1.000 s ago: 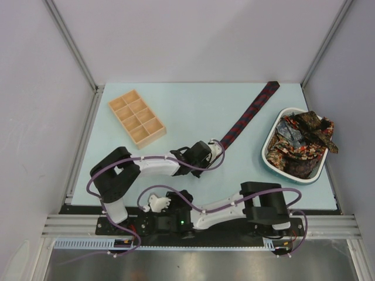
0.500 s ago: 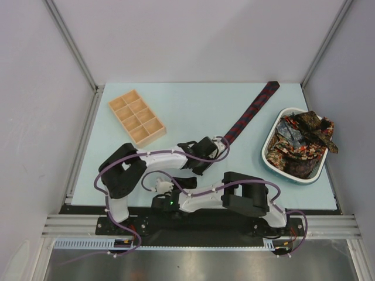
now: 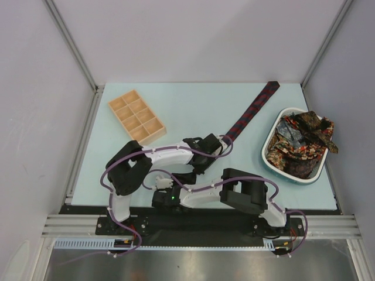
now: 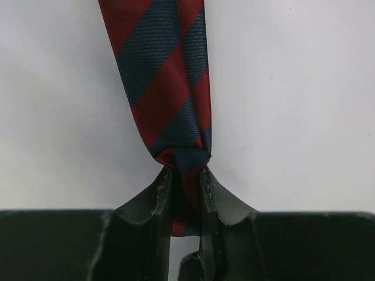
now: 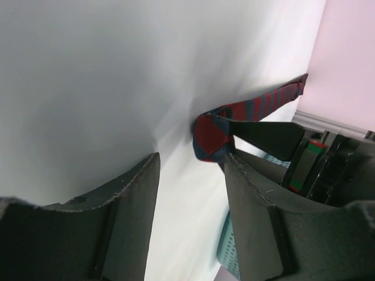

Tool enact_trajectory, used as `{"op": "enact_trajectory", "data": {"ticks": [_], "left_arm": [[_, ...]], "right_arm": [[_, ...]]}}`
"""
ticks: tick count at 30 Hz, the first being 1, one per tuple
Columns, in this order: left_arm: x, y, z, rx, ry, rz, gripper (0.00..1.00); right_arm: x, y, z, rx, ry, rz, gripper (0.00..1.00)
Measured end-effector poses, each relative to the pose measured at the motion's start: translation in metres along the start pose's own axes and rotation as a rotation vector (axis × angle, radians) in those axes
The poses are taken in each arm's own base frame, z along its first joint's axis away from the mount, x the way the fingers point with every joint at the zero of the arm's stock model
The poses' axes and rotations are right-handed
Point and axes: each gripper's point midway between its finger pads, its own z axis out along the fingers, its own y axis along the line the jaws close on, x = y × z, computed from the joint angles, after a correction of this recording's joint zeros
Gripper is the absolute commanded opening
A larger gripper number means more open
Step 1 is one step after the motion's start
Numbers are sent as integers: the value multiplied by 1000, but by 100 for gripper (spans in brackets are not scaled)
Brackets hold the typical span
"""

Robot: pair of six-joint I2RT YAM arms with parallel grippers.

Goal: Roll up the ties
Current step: Roll the tie

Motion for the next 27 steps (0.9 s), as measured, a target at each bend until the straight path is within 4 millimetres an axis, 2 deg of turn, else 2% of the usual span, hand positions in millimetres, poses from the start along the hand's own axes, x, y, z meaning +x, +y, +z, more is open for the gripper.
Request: {"op": "enact_trajectory", "data": {"ticks": [10,13,16,17,27], "left_arm": [[0,0,0,-1,19,1,25],[0,0,0,0,24,1,25],[0,0,0,0,30,1,25],[0,0,0,-1,31,2,25],[0,0,-1,0,35,2,26]], "right_arm": [[7,-11,19,33,42,-23,53],[9,-10,21,39,51,-37,45],[12,-10,25,52,65,-48,43],[13,-10,26,58,67,-51,38],[14,-5,30,58,73,-49,17]]}}
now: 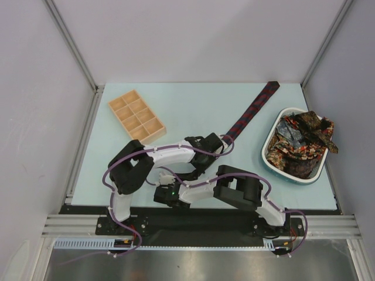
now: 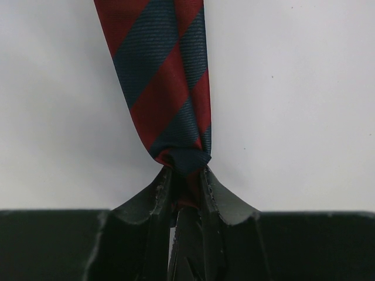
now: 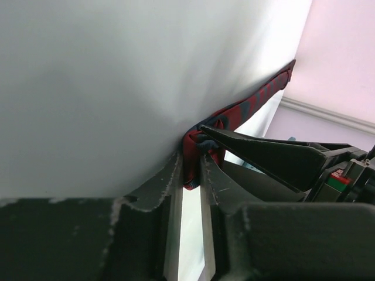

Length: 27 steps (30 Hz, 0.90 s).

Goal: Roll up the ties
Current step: Roll the tie

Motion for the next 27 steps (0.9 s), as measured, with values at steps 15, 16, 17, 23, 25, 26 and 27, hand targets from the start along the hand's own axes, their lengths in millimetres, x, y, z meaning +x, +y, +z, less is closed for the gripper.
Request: {"op": "enact_trajectory", "data": {"ticks": [15,16,17,23,25,26,27], "left_arm": [[-6,3,-13,15,33,-13,49],[-8,4,-15,22,30,-21,54],[-11,5,-19,24,18,-29,56],[-34,36,-65,20,-138,-138,73],[-39,57,-88,8,-229,-211,76],[-39,67,-98,-1,-271,-251,77],[-38,79,-107,-11,-315,-297,80]], "right_arm": [[0,1,0,-9,-3,6,2],[0,1,0,-11,-5,9,2],[0,1,0,-13,-8,12,2],[0,0,-1,-36,-21,33,1],[0,1,-2,-50,-29,42,0],[0,1,-2,-55,-33,46,0],[0,0,-3,-64,-37,50,0]]}}
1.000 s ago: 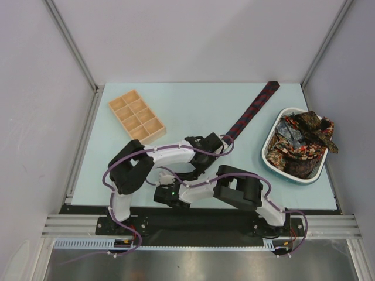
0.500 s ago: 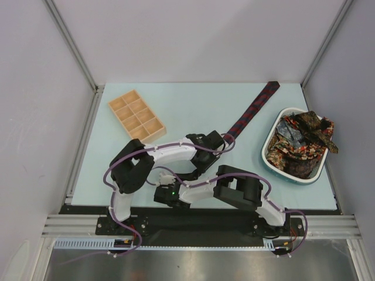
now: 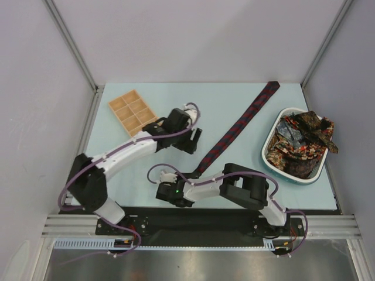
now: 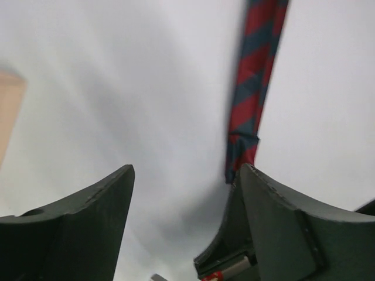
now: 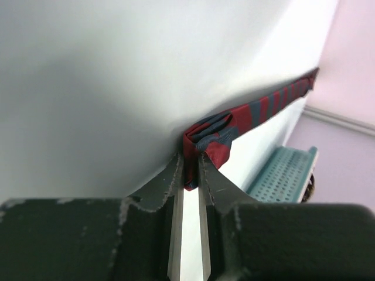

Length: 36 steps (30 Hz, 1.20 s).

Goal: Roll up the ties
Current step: Roll the tie

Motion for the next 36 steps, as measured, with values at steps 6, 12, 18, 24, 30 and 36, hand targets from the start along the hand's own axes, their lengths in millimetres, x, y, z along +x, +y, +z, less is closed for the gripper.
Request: {"op": "enact_trajectory", "data": {"ticks": [6,12,18,24,30,36], "left_arm": [[2,57,-26,-47,-160,-249,89],[18,101,-40,-71,-254,-467,95],[23,126,-52,-77,-353,-607,96],[36,125,-46,-51,-363,-656,96],[50,122,-37,-41,-351,-659,96],[58,107,-28,-33,-329,-614,96]], "right_arm": [[-2,0,-8,-94,-40,45,0],[-12,-11,-17,-222,-102,159,0],[-18,-26,-17,-359,-148,289,0],[-19,-37,-17,-520,-171,433,0],[-19,-42,-12,-727,-175,579,1],[-18,-46,-12,-969,-182,726,1]]}}
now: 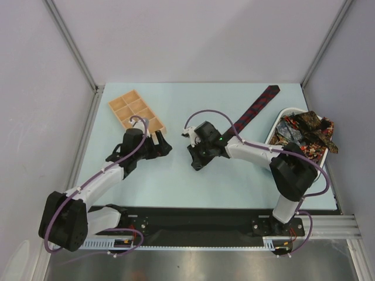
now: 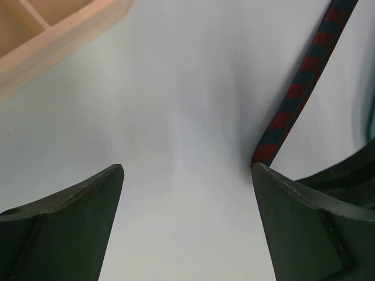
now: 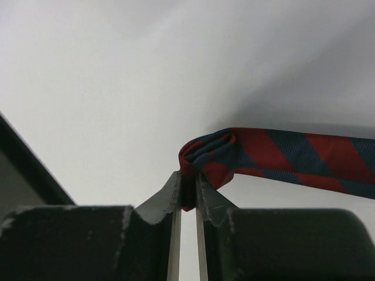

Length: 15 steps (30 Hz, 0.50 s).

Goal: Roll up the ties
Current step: Roll the tie

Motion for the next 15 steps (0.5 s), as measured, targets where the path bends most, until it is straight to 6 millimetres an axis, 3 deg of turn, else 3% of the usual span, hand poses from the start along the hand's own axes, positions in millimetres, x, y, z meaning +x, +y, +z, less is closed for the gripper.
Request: {"op": "enact_trajectory", "data": {"ticks": [7,15], "left_arm": [[21,-21,3,30,25,121,96],[41,-30,12,26,64,248,96]], "right_arm": [[-10,-8,-11,-237,-32,150,3],[1,-19,4,-489,1,304,4]]}}
